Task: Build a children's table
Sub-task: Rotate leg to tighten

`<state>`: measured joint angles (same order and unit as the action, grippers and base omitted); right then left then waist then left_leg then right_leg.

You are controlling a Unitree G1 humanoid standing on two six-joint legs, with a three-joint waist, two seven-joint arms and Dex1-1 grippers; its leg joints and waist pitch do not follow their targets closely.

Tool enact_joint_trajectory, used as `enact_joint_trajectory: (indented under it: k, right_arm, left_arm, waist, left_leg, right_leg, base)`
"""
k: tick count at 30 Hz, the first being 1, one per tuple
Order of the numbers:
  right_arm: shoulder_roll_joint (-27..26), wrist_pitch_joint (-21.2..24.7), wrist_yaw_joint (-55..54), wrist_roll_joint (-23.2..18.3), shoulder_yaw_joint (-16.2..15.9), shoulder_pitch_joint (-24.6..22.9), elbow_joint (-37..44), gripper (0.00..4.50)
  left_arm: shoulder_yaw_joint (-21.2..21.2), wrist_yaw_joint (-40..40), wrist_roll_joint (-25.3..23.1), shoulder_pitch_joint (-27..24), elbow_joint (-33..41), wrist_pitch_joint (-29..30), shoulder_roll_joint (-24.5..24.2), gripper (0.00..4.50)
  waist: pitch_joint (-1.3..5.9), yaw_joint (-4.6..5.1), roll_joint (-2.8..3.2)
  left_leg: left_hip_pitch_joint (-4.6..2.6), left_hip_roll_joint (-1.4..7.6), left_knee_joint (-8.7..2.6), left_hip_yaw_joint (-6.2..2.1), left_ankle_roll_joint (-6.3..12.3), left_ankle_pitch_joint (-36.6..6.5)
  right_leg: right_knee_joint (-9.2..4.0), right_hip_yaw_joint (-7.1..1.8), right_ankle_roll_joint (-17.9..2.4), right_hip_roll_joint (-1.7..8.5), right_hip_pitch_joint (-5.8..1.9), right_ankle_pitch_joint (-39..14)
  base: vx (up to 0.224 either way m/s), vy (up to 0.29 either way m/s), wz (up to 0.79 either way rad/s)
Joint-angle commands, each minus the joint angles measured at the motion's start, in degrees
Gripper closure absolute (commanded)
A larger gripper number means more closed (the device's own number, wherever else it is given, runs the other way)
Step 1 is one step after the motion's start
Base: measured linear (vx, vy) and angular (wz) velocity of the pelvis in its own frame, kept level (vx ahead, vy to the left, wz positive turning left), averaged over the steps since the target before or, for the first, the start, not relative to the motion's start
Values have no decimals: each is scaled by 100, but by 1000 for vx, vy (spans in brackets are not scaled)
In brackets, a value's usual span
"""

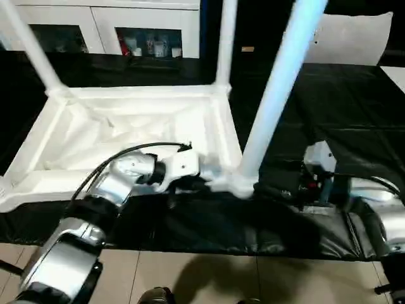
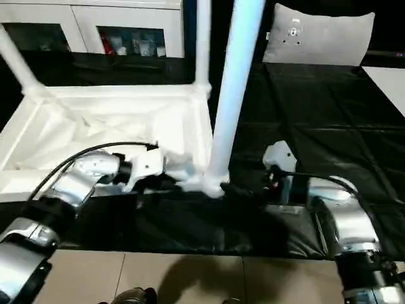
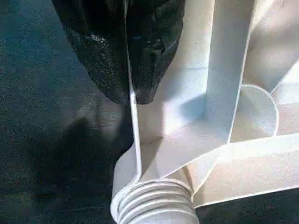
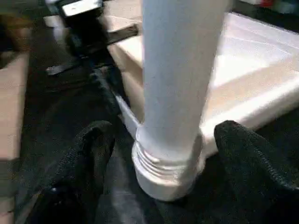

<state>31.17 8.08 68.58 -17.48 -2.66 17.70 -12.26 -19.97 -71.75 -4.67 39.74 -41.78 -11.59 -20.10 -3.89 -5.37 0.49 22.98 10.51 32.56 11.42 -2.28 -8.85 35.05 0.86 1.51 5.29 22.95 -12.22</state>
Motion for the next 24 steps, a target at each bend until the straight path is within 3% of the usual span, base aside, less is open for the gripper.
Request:
enact_joint_trajectory:
  k: [1,7,17,24]
  right_arm:
    - [144,-32,394,-54,-126,86,-21,108]
    - [250,19,902,-87,-369,194,-91,166]
    - [193,173,1240,-178,-494,321,-282,255]
    - [171,668,1224,-460,-450,115,-23,262]
  left_arm:
    - [-342,-495,-17,-173,166,-222,-54,450]
    - [-464,-881,32,-229,389,-314,-160,450]
    - [-493,-1064,81,-232,528,-301,-170,450]
    - [-339,-781,152,-226,481,9,-84,450]
  waist:
    - [361,-24,-128]
    - [368,-98,-147]
    - [378,-131,-151]
    - [372,-165,-167]
  left_leg:
    - [-155,277,-279,-68,676,-980]
    - [-175,293,-278,-60,636,-978]
    - [-174,284,-267,-61,601,-939]
    - [-187,290,-264,-54,587,-962]
  right_leg:
    - [-361,-101,-1607,268,-222,-280]
    - [-343,-103,-1617,270,-202,-319]
    - [-330,-103,-1615,268,-205,-265]
    - [-327,-107,-1627,260,-201,-361]
  base:
    - [0,0,0]
    - [0,0,0]
    - [0,0,0]
    - [0,0,0]
